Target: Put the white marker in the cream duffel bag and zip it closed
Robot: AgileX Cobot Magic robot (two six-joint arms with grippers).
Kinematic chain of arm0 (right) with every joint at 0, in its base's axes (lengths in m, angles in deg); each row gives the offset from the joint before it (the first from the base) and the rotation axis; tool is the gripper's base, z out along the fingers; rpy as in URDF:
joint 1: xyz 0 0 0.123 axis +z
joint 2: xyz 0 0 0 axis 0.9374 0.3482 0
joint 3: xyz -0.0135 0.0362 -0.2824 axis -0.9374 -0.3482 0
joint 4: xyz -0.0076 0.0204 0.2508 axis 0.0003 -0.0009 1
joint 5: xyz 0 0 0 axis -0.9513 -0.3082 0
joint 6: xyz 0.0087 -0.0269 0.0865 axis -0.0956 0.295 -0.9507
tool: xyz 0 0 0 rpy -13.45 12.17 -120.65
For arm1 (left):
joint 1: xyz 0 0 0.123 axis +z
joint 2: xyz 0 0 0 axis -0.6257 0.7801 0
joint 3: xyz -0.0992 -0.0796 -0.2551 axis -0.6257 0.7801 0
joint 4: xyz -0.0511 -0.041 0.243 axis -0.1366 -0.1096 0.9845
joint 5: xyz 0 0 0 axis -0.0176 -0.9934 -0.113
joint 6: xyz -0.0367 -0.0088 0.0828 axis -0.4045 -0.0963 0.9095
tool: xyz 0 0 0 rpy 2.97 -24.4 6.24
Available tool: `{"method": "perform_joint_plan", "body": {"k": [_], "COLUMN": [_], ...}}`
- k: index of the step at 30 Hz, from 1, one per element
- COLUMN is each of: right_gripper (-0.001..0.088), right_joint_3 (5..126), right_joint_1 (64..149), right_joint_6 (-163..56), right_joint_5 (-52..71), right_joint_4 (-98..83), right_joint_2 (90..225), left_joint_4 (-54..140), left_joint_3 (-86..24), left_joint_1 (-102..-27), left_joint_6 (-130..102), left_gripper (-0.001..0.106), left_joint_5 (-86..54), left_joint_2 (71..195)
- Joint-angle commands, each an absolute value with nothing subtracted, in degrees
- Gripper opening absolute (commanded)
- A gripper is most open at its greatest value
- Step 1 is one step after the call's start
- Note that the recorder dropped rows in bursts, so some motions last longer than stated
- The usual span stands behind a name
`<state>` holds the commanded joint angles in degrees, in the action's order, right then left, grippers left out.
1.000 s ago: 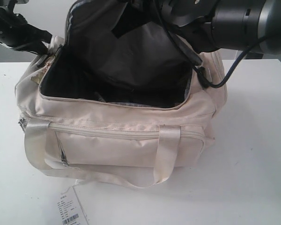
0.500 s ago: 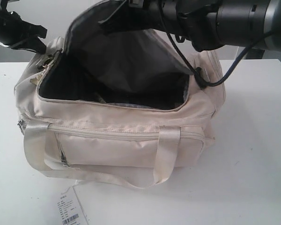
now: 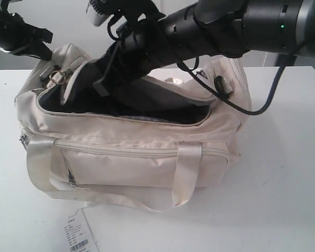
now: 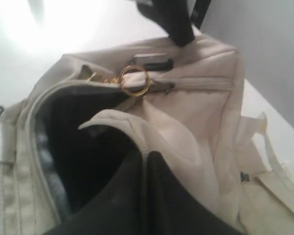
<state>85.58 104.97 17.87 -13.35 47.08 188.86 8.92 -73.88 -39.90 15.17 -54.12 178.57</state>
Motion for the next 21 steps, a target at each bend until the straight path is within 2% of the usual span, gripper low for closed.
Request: {"method": "perform_joint_plan", "body": {"k": [4, 6, 11, 16, 18, 21], "right_gripper": [0.0554, 0.0664, 0.0680, 0.0680, 0.0680, 0.0680], "right_joint_3": [85.58, 85.58, 85.58, 85.58, 85.58, 85.58], "right_joint_1": [104.97, 104.97, 104.97, 104.97, 104.97, 105.08], "right_joint_6": [13.56, 13.46, 12.14, 10.44, 10.44, 10.69], "right_joint_5": [-19.08, -21.53, -30.25, -28.85, -27.17, -26.25], "right_joint_4": [44.92, 44.93, 44.93, 46.64, 48.43, 52.97], "right_joint_2": [188.86, 188.86, 187.36, 185.06, 184.77, 184.92], "left_joint_4": [8.98, 8.98, 9.64, 8.81, 8.55, 8.46], "left_joint_3": [-73.88, -73.88, -73.88, -73.88, -73.88, -73.88], "left_joint_1": [-39.90, -39.90, -39.90, -39.90, -39.90, -39.90], "left_joint_6": [15.17, 15.17, 15.17, 12.78, 12.57, 12.57], "left_gripper": [0.000, 0.000, 0.000, 0.001, 0.010, 0.033], "left_joint_5": [-54.12, -54.12, -54.00, -53.15, -53.01, -52.92], "left_joint_2": [178.57, 178.57, 178.57, 178.57, 178.57, 178.57]}}
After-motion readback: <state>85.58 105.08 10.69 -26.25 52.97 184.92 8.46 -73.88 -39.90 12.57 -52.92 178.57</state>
